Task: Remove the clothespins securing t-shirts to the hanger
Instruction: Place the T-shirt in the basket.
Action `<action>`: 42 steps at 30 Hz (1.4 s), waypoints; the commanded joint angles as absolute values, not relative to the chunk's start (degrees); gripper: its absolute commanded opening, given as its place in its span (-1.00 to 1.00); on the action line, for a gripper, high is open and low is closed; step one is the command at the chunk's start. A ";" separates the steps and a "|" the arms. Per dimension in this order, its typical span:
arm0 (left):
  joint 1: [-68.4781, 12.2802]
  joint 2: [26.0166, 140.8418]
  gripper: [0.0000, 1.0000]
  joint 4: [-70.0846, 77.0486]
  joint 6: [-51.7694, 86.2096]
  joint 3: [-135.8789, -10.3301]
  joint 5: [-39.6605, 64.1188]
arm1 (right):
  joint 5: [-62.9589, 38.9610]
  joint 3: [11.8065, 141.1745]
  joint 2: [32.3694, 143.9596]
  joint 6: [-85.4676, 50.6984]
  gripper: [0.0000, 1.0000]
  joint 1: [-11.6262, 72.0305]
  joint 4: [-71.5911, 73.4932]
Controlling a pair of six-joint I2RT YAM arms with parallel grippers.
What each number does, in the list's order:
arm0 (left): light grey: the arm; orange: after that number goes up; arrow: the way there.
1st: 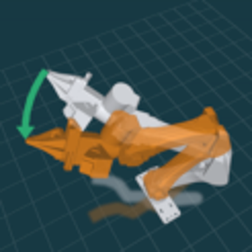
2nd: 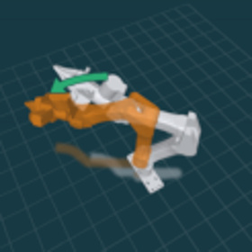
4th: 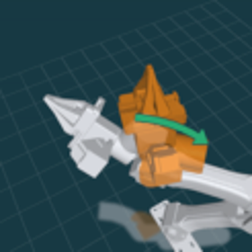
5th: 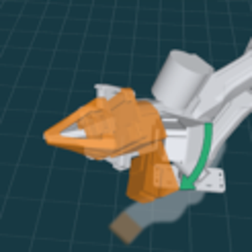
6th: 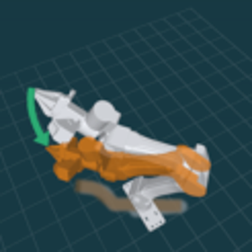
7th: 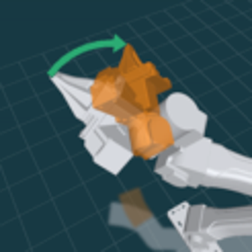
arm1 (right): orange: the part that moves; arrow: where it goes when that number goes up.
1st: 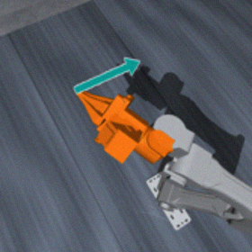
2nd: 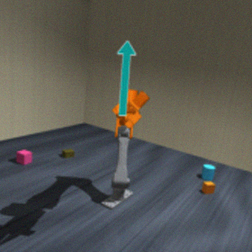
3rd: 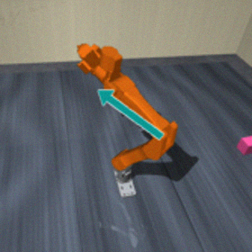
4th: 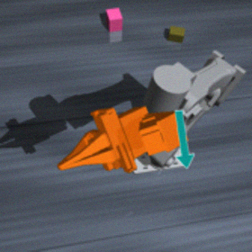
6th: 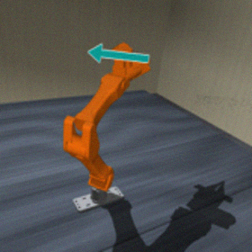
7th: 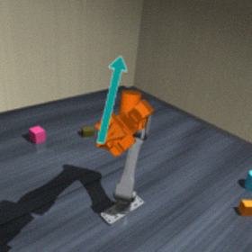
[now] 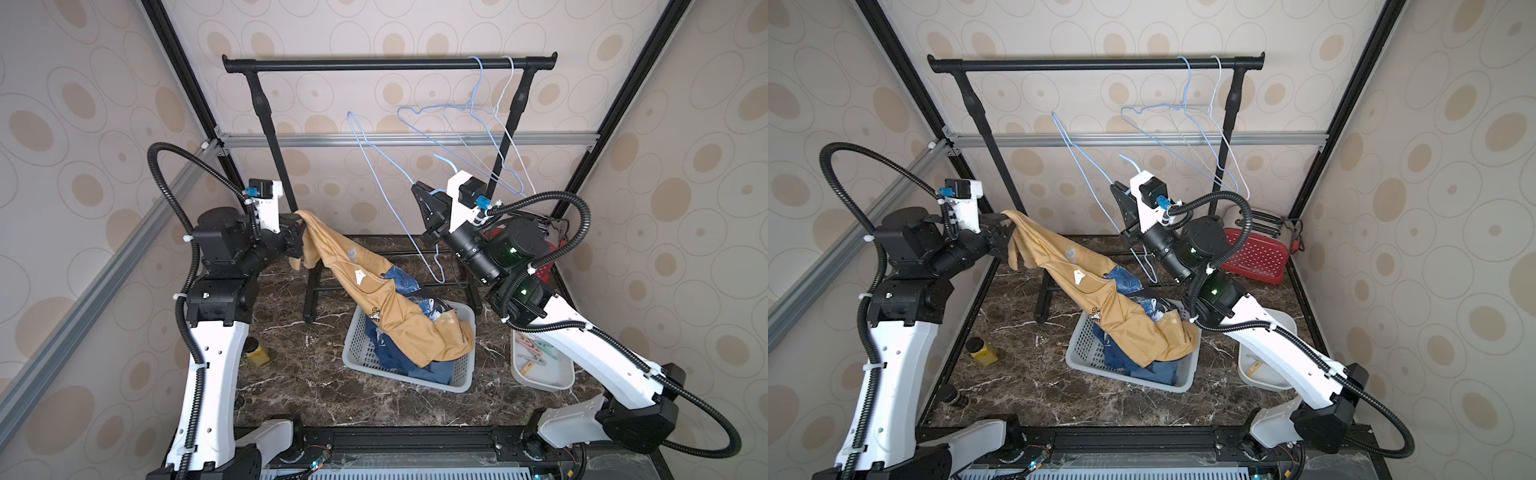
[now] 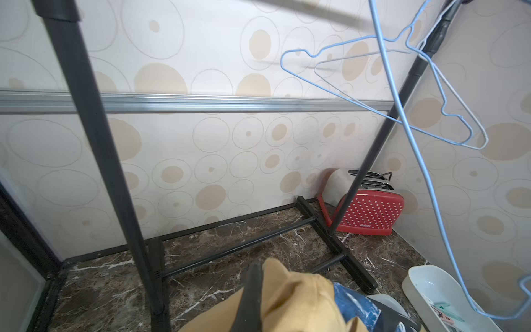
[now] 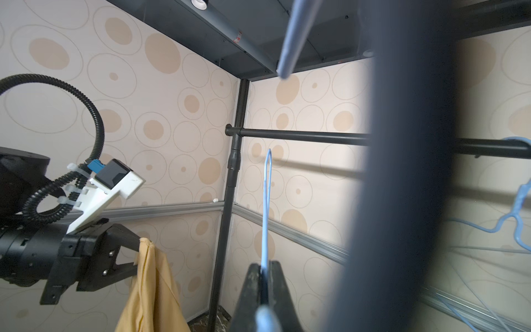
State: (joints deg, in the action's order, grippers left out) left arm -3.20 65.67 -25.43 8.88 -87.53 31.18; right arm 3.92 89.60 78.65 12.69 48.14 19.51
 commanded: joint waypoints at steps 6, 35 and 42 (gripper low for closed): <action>-29.33 66.87 -1.00 -25.34 8.75 -81.43 21.67 | 11.80 86.70 70.36 24.87 -1.00 47.29 14.60; -46.85 95.55 -1.00 -44.33 13.23 -72.53 -2.58 | 13.74 80.14 58.77 29.40 -1.00 40.98 6.27; -46.84 90.30 -1.00 -36.80 15.60 -63.79 -0.78 | 15.18 77.50 55.93 29.28 -1.00 40.96 5.00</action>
State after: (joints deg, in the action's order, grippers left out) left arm -46.81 91.98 -34.37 15.18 -66.11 0.19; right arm 14.61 78.15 57.80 29.39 41.12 4.27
